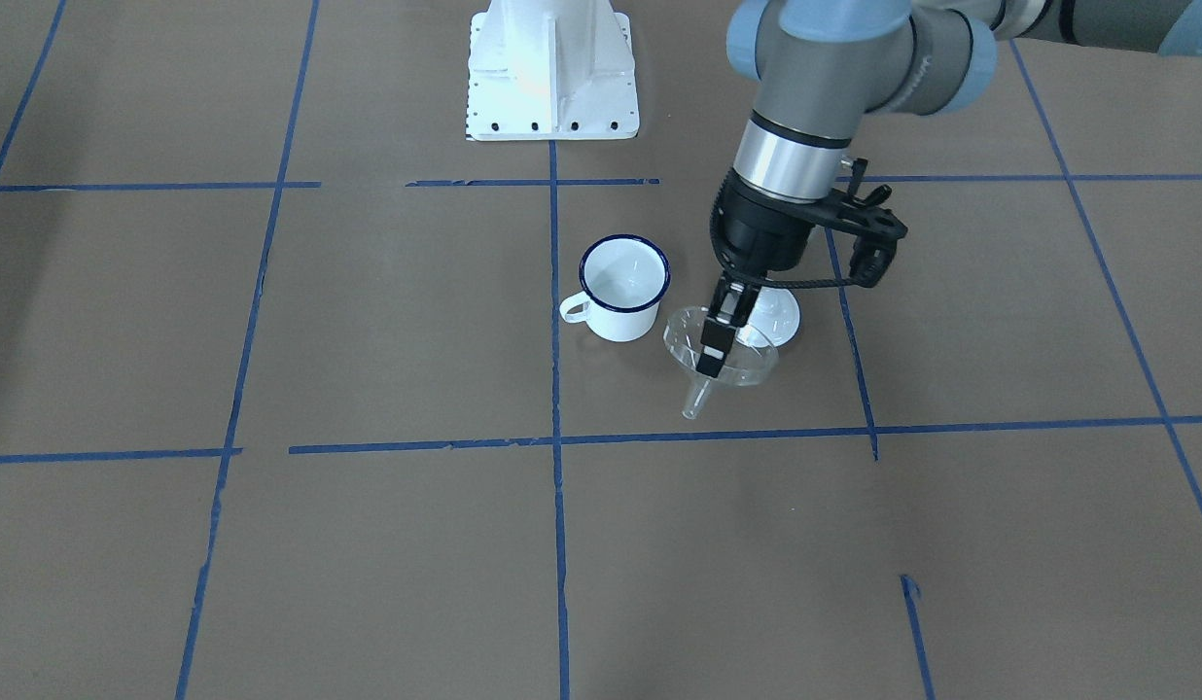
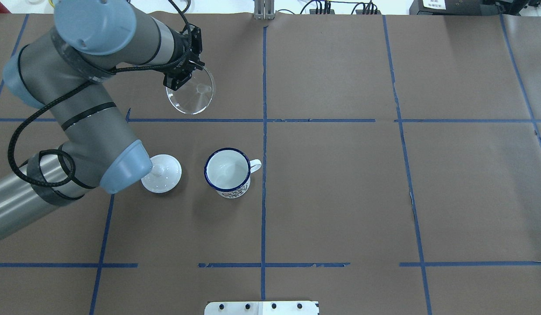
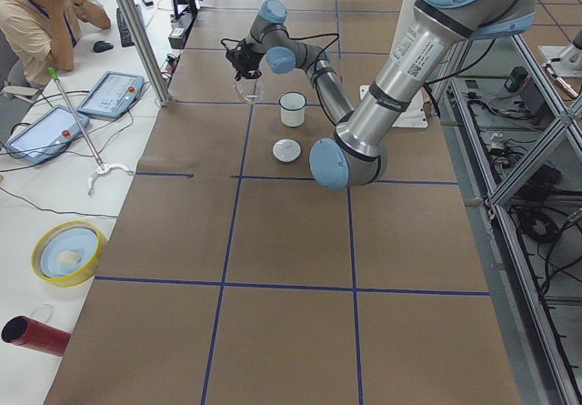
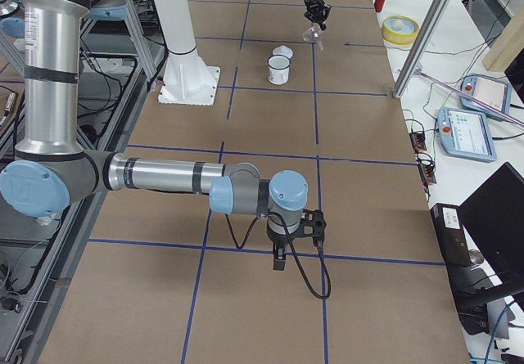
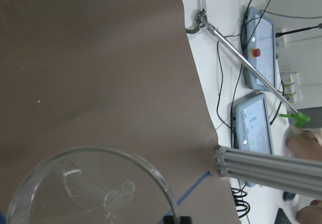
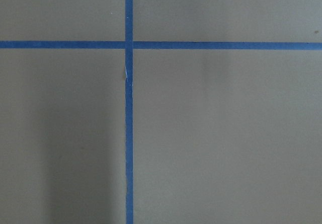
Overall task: Place funnel on cup
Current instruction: 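Lift the glass funnel and carry it over the mug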
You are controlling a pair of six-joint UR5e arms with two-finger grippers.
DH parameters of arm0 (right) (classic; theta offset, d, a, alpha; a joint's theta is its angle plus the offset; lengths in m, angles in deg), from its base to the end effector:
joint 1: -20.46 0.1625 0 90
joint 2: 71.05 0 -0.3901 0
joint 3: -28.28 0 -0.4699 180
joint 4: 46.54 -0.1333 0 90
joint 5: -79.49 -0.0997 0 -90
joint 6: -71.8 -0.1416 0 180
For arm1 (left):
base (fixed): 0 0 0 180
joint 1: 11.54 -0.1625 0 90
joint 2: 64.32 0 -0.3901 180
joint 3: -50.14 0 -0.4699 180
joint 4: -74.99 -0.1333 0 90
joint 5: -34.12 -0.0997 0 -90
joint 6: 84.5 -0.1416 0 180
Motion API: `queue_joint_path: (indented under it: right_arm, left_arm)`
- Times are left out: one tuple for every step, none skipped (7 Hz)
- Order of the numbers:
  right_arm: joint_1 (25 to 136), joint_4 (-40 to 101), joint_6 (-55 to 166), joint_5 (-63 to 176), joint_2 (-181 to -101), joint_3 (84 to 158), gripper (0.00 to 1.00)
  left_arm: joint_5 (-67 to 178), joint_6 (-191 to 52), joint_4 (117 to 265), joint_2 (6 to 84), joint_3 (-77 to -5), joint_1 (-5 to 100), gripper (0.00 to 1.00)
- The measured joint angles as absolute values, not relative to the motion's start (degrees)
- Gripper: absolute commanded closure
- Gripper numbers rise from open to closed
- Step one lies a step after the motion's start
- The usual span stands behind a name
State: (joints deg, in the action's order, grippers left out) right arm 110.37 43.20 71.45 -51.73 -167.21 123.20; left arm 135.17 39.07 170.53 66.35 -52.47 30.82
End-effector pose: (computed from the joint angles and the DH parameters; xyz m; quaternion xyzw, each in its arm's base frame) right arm 0.0392 -0.5259 0.6687 -0.0094 -0.3520 0.0051 0.9360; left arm 0.4499 -0.5539 0.0684 -0.0462 0.4938 -0.4961 0.7127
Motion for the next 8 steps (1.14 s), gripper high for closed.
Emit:
queue_joint_path:
  right_arm:
    - [110.37, 43.20, 71.45, -51.73, -167.21, 123.21, 0.00]
    - [110.37, 43.20, 71.45, -51.73, -167.20, 123.21, 0.00]
    - [110.37, 43.20, 71.45, -51.73, -167.20, 123.20, 0.00]
    - [110.37, 43.20, 71.45, -51.73, -167.20, 123.21, 0.00]
    - [110.37, 43.20, 71.45, -51.73, -167.21, 123.20, 0.00]
    - [110.37, 43.20, 71.45, -51.73, -167.21, 123.21, 0.00]
    - [110.37, 43.20, 71.45, -51.73, -167.20, 123.20, 0.00]
    - [110.37, 43.20, 71.45, -51.73, -167.20, 123.21, 0.00]
  left_arm:
    - [136.68, 35.74, 162.78, 69.41, -53.21, 27.97, 1.00]
    - [138.90, 32.14, 155.53, 72.51, -53.38, 26.19, 1.00]
    - [141.40, 28.37, 149.29, 75.37, -53.30, 25.44, 1.00]
    - [142.97, 25.50, 145.15, 77.67, -52.69, 25.15, 1.00]
    - [143.65, 22.66, 143.10, 79.40, -50.67, 25.09, 1.00]
    - [143.94, 19.08, 142.41, 80.28, -48.15, 25.09, 1.00]
    - [144.11, 15.15, 142.19, 80.93, -45.25, 25.10, 1.00]
    - [144.62, 11.66, 142.14, 81.72, -41.84, 25.09, 1.00]
